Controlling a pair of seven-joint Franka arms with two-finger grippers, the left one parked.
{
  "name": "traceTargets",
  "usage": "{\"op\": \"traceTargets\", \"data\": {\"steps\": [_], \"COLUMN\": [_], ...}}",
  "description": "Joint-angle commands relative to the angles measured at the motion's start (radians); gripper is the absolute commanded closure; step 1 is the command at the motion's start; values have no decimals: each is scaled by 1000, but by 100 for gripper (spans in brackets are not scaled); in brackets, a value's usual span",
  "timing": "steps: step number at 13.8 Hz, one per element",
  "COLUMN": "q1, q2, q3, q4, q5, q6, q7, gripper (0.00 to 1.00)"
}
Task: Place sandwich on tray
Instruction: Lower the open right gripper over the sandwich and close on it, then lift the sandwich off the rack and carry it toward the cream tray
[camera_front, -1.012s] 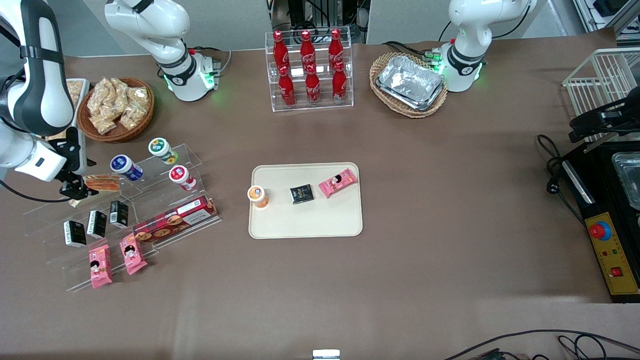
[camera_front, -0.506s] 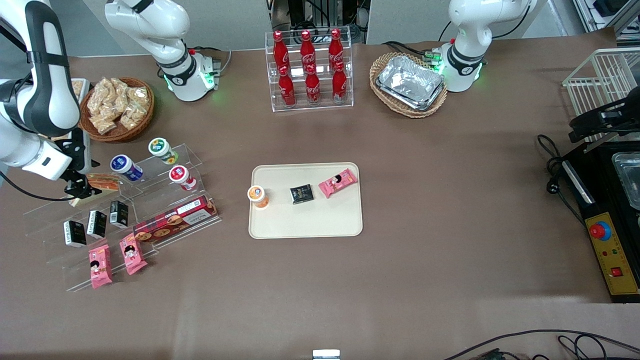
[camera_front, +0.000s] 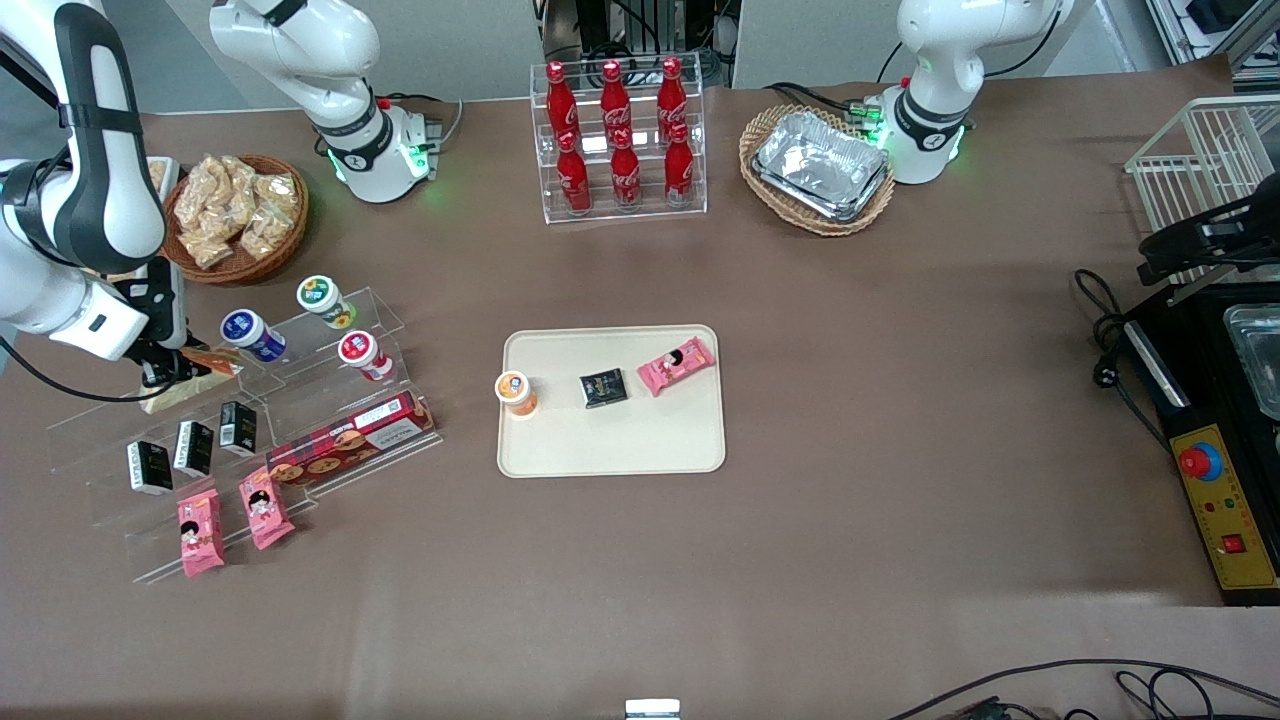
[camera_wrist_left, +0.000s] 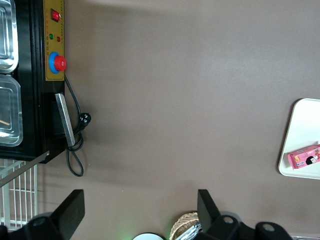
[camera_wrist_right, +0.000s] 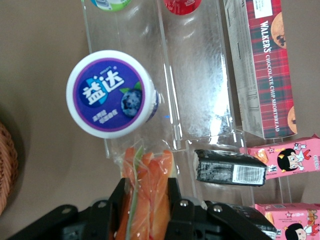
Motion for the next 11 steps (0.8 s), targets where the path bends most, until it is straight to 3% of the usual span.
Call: {"op": "traceTargets", "data": {"steps": [1,4,8,11], "q1": [5,3,29,149], "q2": [-22,-23,-17,-15], "q3": [9,9,12,10], "q4": [33,140,297,381], "q5": [36,38,38,36], "q6": [-7,-103,-281,-324], "q7": [-10,4,191,385], "gripper": [100,100,100,100]}}
